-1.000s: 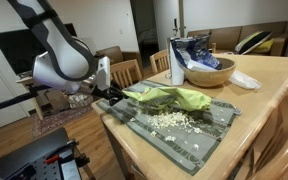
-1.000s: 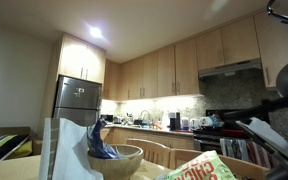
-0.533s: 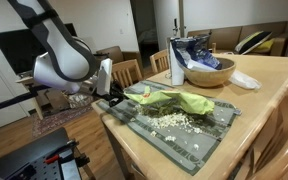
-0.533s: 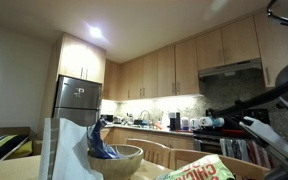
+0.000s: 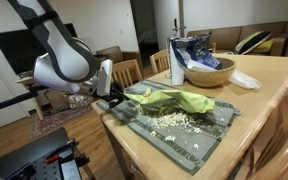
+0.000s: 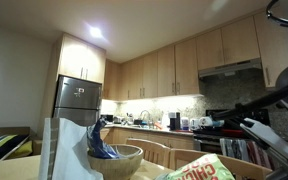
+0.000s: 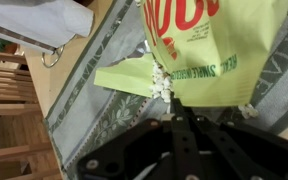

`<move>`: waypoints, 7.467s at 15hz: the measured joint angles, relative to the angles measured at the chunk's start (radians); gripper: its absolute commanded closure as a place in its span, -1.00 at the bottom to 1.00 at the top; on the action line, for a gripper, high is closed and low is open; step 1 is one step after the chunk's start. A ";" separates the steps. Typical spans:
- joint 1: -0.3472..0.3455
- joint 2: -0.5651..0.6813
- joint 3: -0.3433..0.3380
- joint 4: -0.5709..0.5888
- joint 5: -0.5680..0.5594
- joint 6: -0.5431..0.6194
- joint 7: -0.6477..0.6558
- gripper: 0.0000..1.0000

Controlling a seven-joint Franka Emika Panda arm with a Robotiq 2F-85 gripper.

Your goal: Pick the bag of popcorn and pour its contents on the cloth on the table

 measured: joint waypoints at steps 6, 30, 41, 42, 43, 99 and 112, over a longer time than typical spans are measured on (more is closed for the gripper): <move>0.006 -0.003 0.063 0.064 0.001 0.096 0.120 1.00; -0.189 0.046 0.298 0.147 0.001 -0.002 0.823 1.00; -0.378 0.167 0.583 0.300 0.002 0.246 0.981 1.00; -0.432 0.199 0.636 0.312 0.002 0.245 0.992 1.00; -0.489 0.236 0.687 0.319 0.003 0.238 0.994 1.00; -1.058 0.780 1.343 0.305 0.001 -0.422 1.262 1.00; -1.220 0.552 1.481 0.276 0.001 -0.553 1.381 1.00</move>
